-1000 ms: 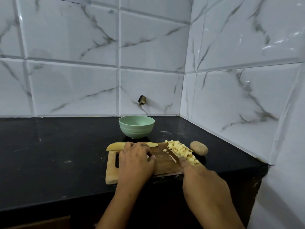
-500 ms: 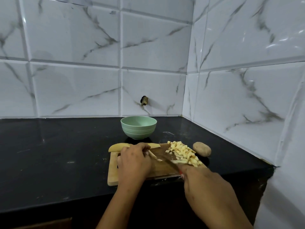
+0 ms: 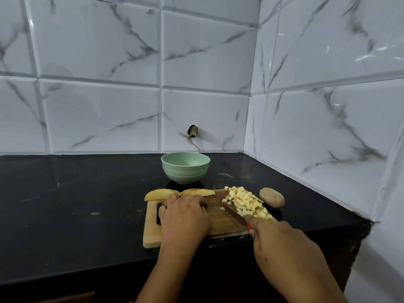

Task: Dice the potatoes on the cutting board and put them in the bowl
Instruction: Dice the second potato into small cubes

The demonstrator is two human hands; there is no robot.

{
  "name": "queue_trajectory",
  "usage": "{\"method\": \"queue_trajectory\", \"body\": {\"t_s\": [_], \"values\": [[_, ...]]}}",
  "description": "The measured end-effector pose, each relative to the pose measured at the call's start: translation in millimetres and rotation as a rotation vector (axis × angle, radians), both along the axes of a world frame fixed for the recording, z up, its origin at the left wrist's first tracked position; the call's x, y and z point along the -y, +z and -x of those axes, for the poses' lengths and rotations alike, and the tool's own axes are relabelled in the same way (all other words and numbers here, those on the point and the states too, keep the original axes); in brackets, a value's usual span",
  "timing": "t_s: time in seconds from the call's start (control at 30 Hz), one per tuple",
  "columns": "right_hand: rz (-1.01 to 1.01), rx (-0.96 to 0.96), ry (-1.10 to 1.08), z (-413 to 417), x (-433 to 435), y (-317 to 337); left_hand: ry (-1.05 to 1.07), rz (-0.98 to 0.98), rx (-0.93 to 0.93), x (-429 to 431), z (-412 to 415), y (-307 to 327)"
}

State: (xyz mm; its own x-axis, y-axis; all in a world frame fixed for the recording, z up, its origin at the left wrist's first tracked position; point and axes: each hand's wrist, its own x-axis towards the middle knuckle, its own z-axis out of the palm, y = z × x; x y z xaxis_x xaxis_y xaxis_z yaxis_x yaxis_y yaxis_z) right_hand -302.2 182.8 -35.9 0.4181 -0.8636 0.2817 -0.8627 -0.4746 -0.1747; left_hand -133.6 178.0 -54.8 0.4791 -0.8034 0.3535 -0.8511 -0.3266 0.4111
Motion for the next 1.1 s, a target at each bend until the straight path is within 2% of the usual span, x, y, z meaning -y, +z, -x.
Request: {"method": "queue_trajectory", "body": {"t_s": [0.17,0.27,0.57,0.73,0.9,1.1], "values": [[-0.024,0.005,0.038,-0.5,-4.9,2.0,0.025,0.072,-0.029,-1.5,1.4,-0.8],[-0.086,-0.001,0.073,-3.5,-8.7,0.8,-0.048,0.081,-0.051,-2.3,-0.6,-1.0],[0.052,0.014,-0.026,-3.8,17.6,-10.6,-0.261,0.213,-0.176,-1.1,-4.2,-6.1],[0.037,0.006,-0.002,-3.5,13.3,-12.3,-0.176,0.302,-0.14,0.4,-6.5,-8.1],[0.05,0.03,-0.037,-12.6,28.8,-7.8,-0.186,0.262,-0.097,1.7,-5.2,-8.9],[0.022,0.125,0.054,-5.6,11.1,-10.1,-0.196,0.232,-0.092,3.4,-6.4,-7.0]]}}
